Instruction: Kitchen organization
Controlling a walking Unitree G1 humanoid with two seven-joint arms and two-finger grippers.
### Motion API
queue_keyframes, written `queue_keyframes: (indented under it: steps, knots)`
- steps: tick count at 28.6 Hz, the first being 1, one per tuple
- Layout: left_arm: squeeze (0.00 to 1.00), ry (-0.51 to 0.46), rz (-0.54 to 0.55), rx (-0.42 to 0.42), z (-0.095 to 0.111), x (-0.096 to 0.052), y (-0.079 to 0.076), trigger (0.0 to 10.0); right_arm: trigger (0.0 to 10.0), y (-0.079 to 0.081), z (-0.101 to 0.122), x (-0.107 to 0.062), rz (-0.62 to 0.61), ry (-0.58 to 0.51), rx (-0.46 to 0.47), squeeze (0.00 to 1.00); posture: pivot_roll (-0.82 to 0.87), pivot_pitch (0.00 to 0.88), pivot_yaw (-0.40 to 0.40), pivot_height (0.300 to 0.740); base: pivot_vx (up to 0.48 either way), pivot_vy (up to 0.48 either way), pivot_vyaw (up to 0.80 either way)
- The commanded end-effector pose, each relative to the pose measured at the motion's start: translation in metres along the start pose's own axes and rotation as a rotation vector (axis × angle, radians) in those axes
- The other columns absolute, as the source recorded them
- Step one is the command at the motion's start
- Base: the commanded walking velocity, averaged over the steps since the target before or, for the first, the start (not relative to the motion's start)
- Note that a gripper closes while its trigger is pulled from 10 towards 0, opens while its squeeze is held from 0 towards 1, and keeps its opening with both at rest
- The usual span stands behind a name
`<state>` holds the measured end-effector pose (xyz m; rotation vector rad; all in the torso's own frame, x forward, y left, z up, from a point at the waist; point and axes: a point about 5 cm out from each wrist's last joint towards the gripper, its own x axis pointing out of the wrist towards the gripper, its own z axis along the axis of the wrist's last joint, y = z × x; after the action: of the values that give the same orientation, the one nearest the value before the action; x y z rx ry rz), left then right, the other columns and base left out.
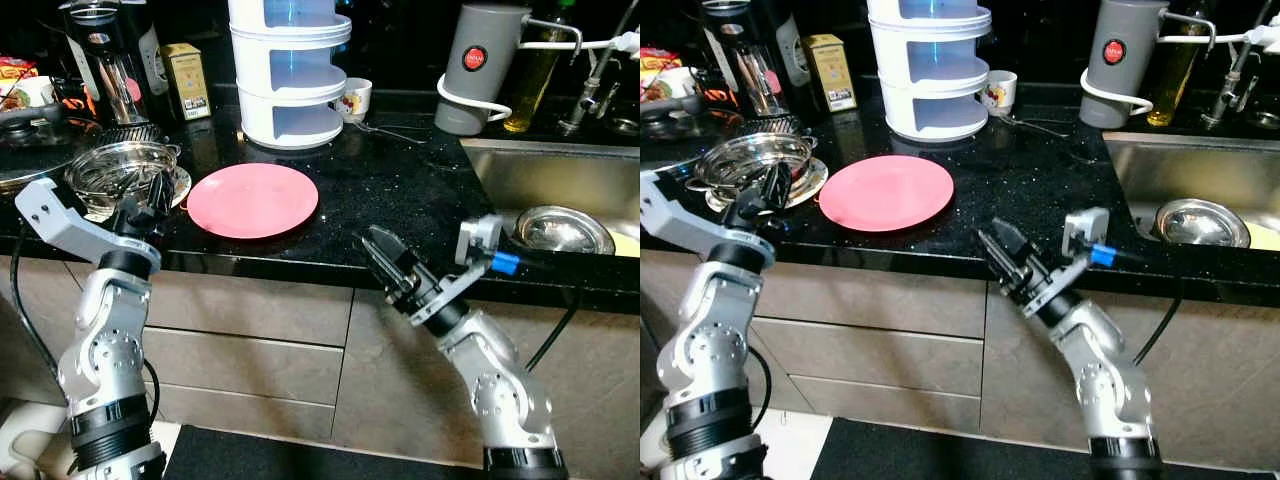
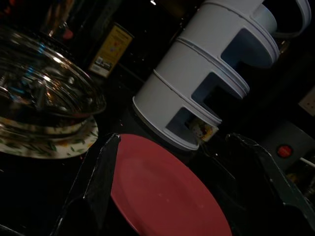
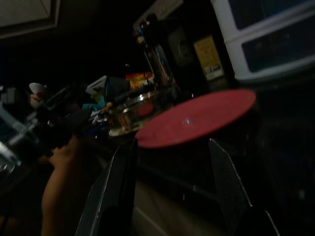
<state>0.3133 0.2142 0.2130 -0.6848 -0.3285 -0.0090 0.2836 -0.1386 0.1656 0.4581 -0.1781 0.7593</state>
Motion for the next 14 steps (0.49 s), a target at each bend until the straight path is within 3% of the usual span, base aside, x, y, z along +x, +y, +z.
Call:
queue_keyframes:
  steps: [1, 14]
  knots:
    - [0.00, 0.024, 0.011, -0.028, -0.0090, -0.0028, 0.0045, 10.0, 10.0, 0.0080, -0.0120, -0.0031, 0.034, 0.048, -0.006, 0.00, 0.02, 0.057, 0.013, 0.740, 0.000, 0.000, 0.00]
    - [0.00, 0.049, 0.015, -0.052, -0.0155, -0.0083, 0.0117, 10.0, 10.0, 0.0046, -0.0156, -0.0102, -0.020, 0.068, -0.048, 0.00, 0.02, 0.063, 0.012, 0.740, 0.000, 0.000, 0.00]
